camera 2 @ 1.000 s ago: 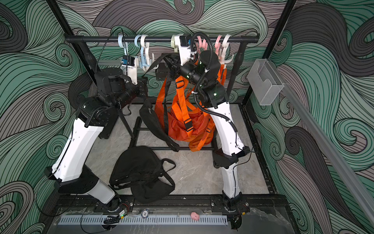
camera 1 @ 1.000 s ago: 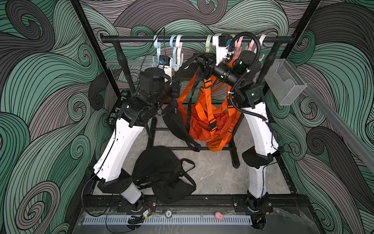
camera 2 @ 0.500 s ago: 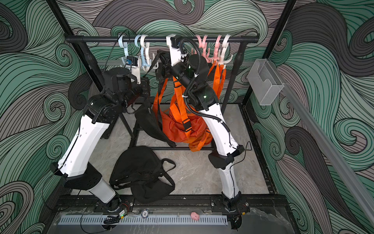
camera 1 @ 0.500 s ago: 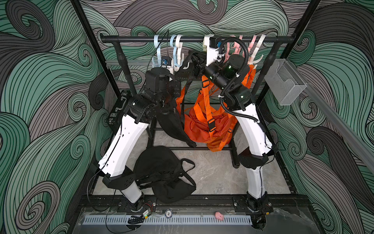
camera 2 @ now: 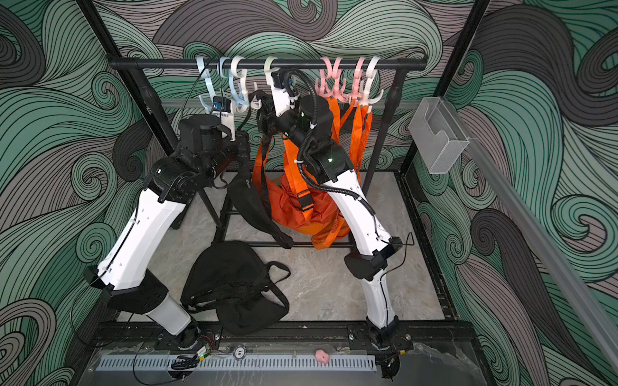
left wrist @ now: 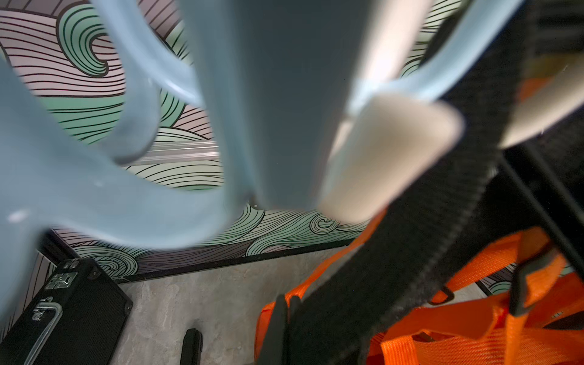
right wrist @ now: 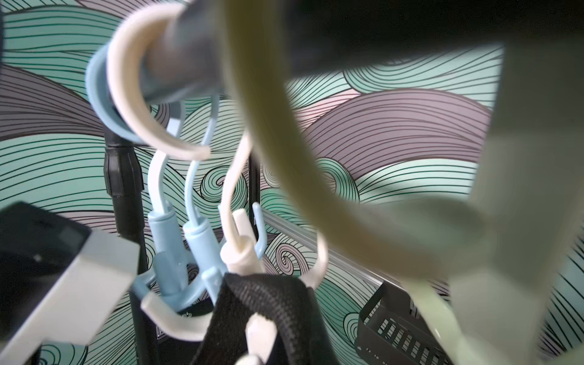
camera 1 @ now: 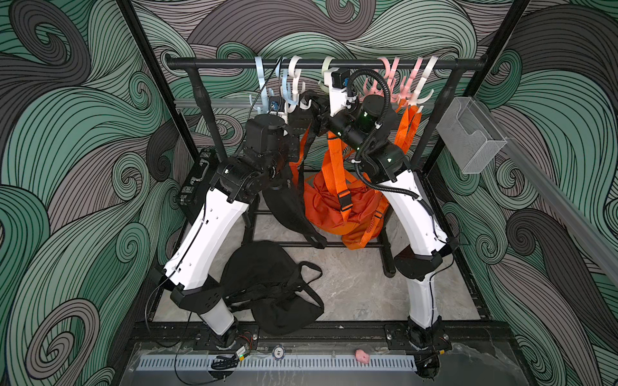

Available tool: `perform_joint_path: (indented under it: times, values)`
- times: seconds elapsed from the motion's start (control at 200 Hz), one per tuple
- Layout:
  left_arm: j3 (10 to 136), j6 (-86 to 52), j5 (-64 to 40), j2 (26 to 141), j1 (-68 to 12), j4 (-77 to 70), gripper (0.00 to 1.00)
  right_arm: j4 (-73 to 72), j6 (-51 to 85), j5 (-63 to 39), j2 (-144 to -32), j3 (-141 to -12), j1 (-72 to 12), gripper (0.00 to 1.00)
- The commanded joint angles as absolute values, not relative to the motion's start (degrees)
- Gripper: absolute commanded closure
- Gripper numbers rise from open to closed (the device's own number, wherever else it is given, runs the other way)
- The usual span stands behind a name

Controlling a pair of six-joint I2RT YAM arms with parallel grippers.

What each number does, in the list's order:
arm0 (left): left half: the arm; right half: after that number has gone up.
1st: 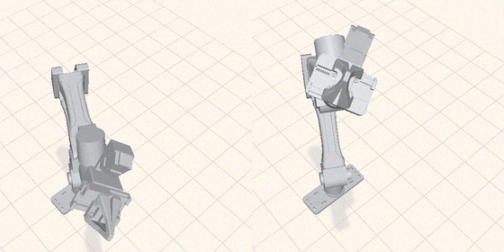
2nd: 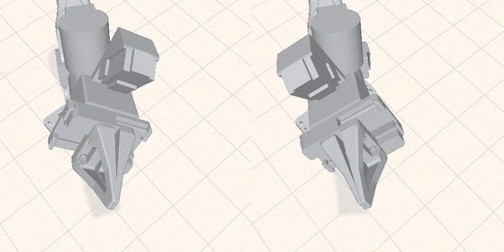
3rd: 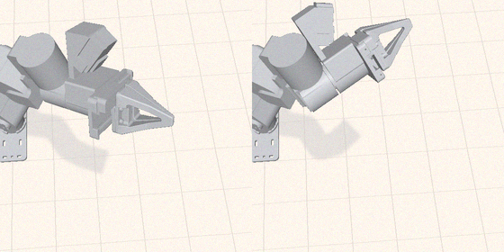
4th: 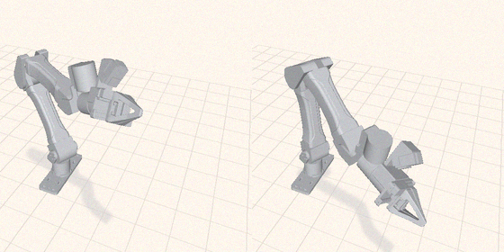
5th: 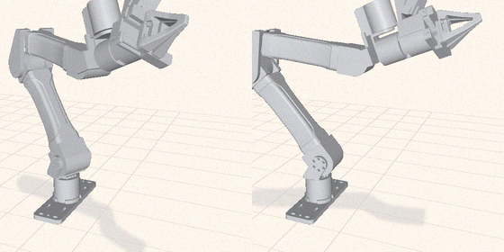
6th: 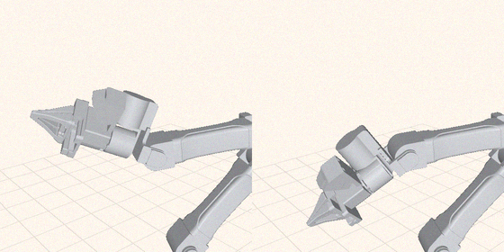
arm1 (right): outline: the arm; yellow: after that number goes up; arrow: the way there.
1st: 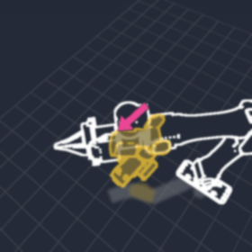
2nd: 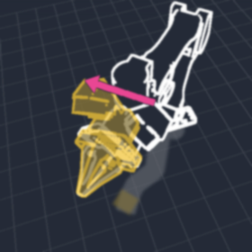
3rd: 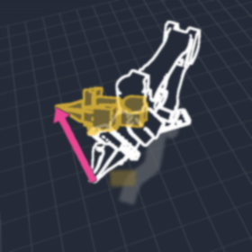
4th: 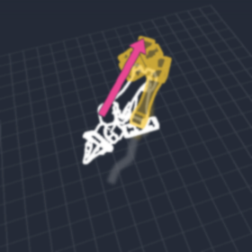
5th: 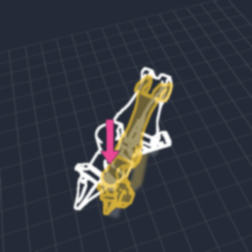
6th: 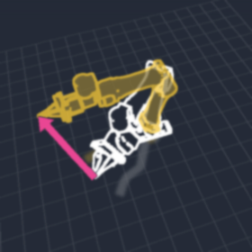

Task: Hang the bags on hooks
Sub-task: Hang the bag on the hook.

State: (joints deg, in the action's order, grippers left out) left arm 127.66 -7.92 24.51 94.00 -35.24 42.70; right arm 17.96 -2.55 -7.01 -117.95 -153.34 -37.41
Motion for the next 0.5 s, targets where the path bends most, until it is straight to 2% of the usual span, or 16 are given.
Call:
perform_joint_path:
  times: [0.0, 0.185, 0.495]
  values:
    - [126.2, -7.0, 25.3, 92.6, -34.7, 43.2, 1.00, 19.5, -1.4, -7.1, -116.7, -150.5, -37.0, 1.00]
    - [123.5, -6.7, 25.4, 91.8, -34.7, 42.5, 1.00, 22.4, -0.3, -8.3, -115.8, -148.9, -37.0, 1.00]
    - [119.6, -6.8, 23.7, 90.8, -34.7, 40.9, 1.00, 17.4, -0.7, -3.4, -106.1, -133.3, -37.0, 1.00]
